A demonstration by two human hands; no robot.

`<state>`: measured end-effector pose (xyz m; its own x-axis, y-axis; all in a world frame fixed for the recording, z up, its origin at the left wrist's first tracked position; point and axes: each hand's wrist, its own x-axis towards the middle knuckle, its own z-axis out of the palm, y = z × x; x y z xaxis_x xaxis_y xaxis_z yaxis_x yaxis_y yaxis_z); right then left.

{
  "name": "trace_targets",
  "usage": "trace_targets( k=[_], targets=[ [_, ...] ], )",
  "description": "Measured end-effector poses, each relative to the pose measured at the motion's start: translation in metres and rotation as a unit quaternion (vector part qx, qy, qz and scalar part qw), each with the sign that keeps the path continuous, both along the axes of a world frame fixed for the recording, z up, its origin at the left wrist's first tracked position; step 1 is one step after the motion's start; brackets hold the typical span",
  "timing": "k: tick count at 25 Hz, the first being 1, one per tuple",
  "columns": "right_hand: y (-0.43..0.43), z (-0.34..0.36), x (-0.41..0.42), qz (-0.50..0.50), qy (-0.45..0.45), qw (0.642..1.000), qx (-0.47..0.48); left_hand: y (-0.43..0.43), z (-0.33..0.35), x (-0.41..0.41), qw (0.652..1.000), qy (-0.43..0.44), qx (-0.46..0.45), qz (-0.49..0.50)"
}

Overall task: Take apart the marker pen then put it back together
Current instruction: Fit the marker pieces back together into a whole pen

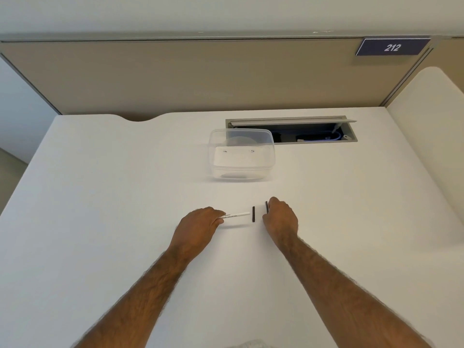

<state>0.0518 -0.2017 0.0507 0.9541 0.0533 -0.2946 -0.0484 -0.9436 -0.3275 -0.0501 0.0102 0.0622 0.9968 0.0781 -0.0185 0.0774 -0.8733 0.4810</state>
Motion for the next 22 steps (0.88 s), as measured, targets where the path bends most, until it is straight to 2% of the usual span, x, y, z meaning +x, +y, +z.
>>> trace_targets(
  k=[7,9,12,14,17,20,22],
  targets=[
    [-0.005,0.005,0.0,-0.027,0.005,1.0,-0.005,-0.001,0.003,0.004,1.0,0.0,-0.001,0.004],
    [-0.009,0.013,0.004,-0.052,-0.018,0.998,0.036,-0.001,0.005,0.005,1.0,-0.002,-0.006,0.008],
    [-0.012,0.035,0.007,-0.1,-0.053,0.982,0.154,-0.002,0.007,0.006,0.999,-0.012,-0.024,0.018],
    [-0.011,0.049,0.006,-0.13,-0.045,0.948,0.286,-0.003,0.009,0.006,0.999,-0.015,-0.033,0.023],
    [-0.008,0.063,0.0,-0.203,0.039,0.836,0.509,-0.005,0.014,0.008,0.998,-0.02,-0.048,0.035],
    [-0.005,0.067,-0.007,-0.224,0.096,0.76,0.603,-0.005,0.019,0.008,0.997,-0.022,-0.062,0.04],
    [-0.002,0.069,-0.01,-0.222,0.114,0.732,0.634,-0.005,0.021,0.009,0.997,-0.023,-0.066,0.041]
  ],
)
